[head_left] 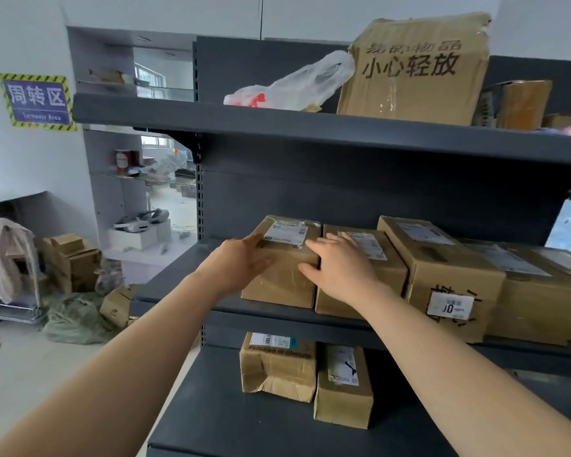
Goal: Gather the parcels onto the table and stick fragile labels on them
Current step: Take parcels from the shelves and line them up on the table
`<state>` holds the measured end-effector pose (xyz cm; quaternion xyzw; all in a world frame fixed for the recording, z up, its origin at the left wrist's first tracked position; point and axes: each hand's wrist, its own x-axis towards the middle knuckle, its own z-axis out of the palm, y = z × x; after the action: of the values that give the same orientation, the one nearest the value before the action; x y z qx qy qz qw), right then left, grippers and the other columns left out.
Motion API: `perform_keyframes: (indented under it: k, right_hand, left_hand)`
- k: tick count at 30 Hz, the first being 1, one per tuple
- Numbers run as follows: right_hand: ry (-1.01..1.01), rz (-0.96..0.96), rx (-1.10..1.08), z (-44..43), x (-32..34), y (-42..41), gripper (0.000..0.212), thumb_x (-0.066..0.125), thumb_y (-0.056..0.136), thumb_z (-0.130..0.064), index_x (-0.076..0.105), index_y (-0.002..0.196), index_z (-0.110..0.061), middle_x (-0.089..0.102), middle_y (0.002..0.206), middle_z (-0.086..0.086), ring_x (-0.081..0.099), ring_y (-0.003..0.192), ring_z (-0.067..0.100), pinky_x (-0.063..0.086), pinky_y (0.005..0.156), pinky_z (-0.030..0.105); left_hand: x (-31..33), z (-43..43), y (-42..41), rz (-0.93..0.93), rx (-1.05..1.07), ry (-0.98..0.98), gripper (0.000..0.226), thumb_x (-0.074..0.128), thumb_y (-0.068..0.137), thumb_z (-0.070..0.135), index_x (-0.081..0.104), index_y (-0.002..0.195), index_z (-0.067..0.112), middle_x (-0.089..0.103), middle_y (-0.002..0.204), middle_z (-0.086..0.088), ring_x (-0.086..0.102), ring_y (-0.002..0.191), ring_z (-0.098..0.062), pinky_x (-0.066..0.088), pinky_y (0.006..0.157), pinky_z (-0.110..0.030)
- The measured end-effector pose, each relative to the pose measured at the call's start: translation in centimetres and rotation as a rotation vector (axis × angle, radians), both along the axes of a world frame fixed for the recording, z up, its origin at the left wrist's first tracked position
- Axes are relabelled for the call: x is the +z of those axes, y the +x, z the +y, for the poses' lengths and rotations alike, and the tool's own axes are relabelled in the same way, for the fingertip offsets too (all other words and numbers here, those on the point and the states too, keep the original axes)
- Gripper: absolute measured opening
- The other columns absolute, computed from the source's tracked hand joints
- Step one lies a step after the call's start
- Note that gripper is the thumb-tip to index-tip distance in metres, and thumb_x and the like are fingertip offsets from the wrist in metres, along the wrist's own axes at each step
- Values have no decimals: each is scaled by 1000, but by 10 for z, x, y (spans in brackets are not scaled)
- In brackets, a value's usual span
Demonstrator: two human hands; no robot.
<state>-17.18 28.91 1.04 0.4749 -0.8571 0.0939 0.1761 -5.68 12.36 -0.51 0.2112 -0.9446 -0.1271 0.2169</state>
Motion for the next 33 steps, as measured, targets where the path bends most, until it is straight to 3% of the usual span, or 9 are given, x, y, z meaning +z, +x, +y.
perform_keyframes:
  k: [7,12,18,22,23,25,28,33]
  right_hand:
    - [-54,-17,-6,-13,-3,21,58,46,94,-51,40,144,-22,42,148,1,32,139,15,7,119,32]
    - [-128,-75,0,-31,-7,52,59,51,93,-48,40,144,-21,41,149,0,31,140,14,15,119,32]
    - [-232,-270,-83,-36,-8,76,66,58,88,-50,38,145,-26,37,150,-5,37,134,14,30,107,29]
    - [-287,-452,-159,-42,-12,87,71,59,85,-55,31,147,-34,45,144,-3,50,97,14,45,100,37]
    - [-304,-456,-164,-42,-14,91,71,59,85,-55,31,147,-34,46,143,-4,53,97,15,47,99,38]
    - [-349,-453,-162,-39,-17,101,71,61,86,-51,32,147,-31,44,145,-5,54,115,18,45,101,37]
    - [-415,-468,-145,-27,-19,122,71,65,86,-43,33,147,-27,46,144,-7,49,123,10,43,99,24]
    - [-543,-425,-145,0,-24,170,71,69,83,-39,37,146,-26,52,137,-10,48,80,-7,47,91,22]
  left_hand:
    - [-11,-24,19,160,-117,29,53,59,90,40,44,139,25,64,119,-1,62,97,-22,43,75,-25]
    - [-13,-55,45,165,-142,33,56,60,86,47,47,137,27,67,113,2,53,74,-13,41,71,-25]
    - [-5,-70,64,164,-222,96,53,61,84,51,52,130,26,61,103,5,59,88,-16,45,77,-28]
    - [-4,-70,61,63,-289,140,69,60,86,50,34,144,24,61,119,2,53,87,-11,39,73,-18]
    - [-6,-69,63,82,-298,161,71,62,85,49,33,145,24,61,120,3,53,85,-9,38,71,-16]
    - [-10,-68,69,153,-317,209,72,66,82,47,36,144,26,63,118,6,57,85,-7,40,69,-13]
    - [-15,-62,86,251,-349,278,72,73,76,46,42,140,32,63,109,14,60,87,0,41,67,-7]
    - [-19,-34,125,364,-404,335,72,78,72,40,46,137,36,56,94,31,60,82,10,45,68,-4]
